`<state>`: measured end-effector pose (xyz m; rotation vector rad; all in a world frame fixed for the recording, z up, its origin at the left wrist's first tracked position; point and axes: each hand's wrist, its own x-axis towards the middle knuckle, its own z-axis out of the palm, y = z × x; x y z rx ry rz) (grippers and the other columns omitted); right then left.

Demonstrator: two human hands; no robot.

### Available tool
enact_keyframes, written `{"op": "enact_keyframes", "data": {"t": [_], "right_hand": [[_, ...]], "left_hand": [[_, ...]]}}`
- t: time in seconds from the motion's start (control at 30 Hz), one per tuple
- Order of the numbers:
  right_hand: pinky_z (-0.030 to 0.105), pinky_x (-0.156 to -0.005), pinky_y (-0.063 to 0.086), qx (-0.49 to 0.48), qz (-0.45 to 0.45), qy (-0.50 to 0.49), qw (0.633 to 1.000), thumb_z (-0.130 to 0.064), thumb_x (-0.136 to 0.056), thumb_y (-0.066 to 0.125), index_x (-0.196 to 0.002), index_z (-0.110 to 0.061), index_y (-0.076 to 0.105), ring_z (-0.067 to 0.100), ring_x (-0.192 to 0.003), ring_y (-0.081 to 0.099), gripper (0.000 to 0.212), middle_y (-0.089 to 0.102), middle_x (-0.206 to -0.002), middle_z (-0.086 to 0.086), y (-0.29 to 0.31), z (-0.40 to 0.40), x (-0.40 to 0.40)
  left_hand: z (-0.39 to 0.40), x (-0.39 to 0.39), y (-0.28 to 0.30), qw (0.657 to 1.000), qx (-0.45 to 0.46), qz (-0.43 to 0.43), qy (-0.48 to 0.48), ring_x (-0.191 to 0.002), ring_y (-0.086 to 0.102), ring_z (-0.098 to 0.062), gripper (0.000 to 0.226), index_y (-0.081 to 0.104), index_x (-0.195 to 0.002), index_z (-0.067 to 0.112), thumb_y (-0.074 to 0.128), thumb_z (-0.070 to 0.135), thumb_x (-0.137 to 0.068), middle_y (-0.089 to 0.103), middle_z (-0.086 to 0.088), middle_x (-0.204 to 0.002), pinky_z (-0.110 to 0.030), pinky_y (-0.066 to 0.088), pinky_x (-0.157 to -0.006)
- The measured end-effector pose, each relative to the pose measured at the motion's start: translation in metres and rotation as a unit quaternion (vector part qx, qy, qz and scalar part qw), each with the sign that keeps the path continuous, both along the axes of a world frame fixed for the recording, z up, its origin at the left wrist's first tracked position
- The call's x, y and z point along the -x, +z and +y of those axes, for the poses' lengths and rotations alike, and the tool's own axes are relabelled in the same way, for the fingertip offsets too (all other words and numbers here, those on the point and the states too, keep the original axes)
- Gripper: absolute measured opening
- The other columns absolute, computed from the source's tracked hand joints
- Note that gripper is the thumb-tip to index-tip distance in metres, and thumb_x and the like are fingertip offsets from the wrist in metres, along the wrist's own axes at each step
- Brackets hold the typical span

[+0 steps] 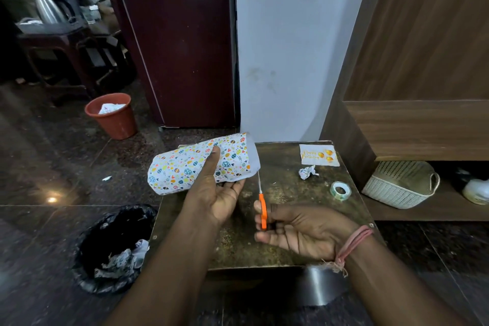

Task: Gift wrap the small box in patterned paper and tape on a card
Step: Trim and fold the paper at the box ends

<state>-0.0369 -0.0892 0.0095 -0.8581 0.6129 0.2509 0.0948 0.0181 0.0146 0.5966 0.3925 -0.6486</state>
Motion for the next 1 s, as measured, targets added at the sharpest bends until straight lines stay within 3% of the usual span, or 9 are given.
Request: {"op": "enact_keyframes", "data": {"t": [0.17,0.3,0.47,0.87,1.0], "right_hand": [[0.034,-0.07,0.063,0.001,-0.012,0.062,0.998,-0.019,-0.074,0.08,-0.085,-0.003,0.072,0.017,-0.083,0.06,0.021,0.063,-0.087,0.011,0.003,0.001,0.001],[0.035,-0.068,0.064,0.03,-0.019,0.044,0.998,-0.022,-0.071,0.08,-0.091,0.0,0.069,0.019,-0.081,0.06,0.031,0.059,-0.09,0.012,0.004,0.009,-0.005],[0.032,-0.063,0.063,0.019,-0.024,0.031,0.999,-0.024,-0.072,0.079,-0.082,-0.001,0.073,0.021,-0.077,0.061,0.026,0.06,-0.087,0.013,0.007,0.008,-0.008],[0.027,-0.06,0.061,0.022,-0.03,0.048,0.998,-0.026,-0.076,0.077,-0.091,0.001,0.065,0.017,-0.069,0.061,0.033,0.061,-0.08,0.01,0.004,-0.002,-0.007],[0.026,-0.058,0.06,0.024,-0.03,0.032,0.999,-0.02,-0.077,0.076,-0.09,0.002,0.066,0.018,-0.067,0.062,0.027,0.06,-0.08,0.011,0.001,0.0,-0.008]], "left_hand": [[0.004,-0.003,0.004,1.0,-0.005,-0.02,-0.003,-0.102,0.075,-0.032,0.04,0.064,-0.121,0.008,0.081,0.01,-0.085,0.077,-0.015,-0.109,-0.054,0.062,-0.074],[0.0,0.003,0.004,0.999,-0.011,-0.044,-0.024,-0.105,0.074,-0.03,0.032,0.065,-0.118,0.008,0.077,0.01,-0.088,0.076,-0.014,-0.114,-0.051,0.062,-0.076],[0.0,0.003,0.004,0.998,-0.019,-0.053,-0.028,-0.11,0.071,-0.033,0.028,0.064,-0.115,0.008,0.075,0.01,-0.089,0.074,-0.015,-0.117,-0.05,0.062,-0.076],[0.0,0.004,0.0,0.996,-0.019,-0.073,-0.051,-0.111,0.072,-0.032,0.031,0.063,-0.12,0.007,0.073,0.01,-0.09,0.076,-0.015,-0.116,-0.053,0.054,-0.101],[0.0,0.005,0.0,0.996,-0.019,-0.071,-0.05,-0.11,0.072,-0.032,0.034,0.063,-0.121,0.008,0.074,0.009,-0.09,0.075,-0.015,-0.119,-0.051,0.058,-0.093]]}}
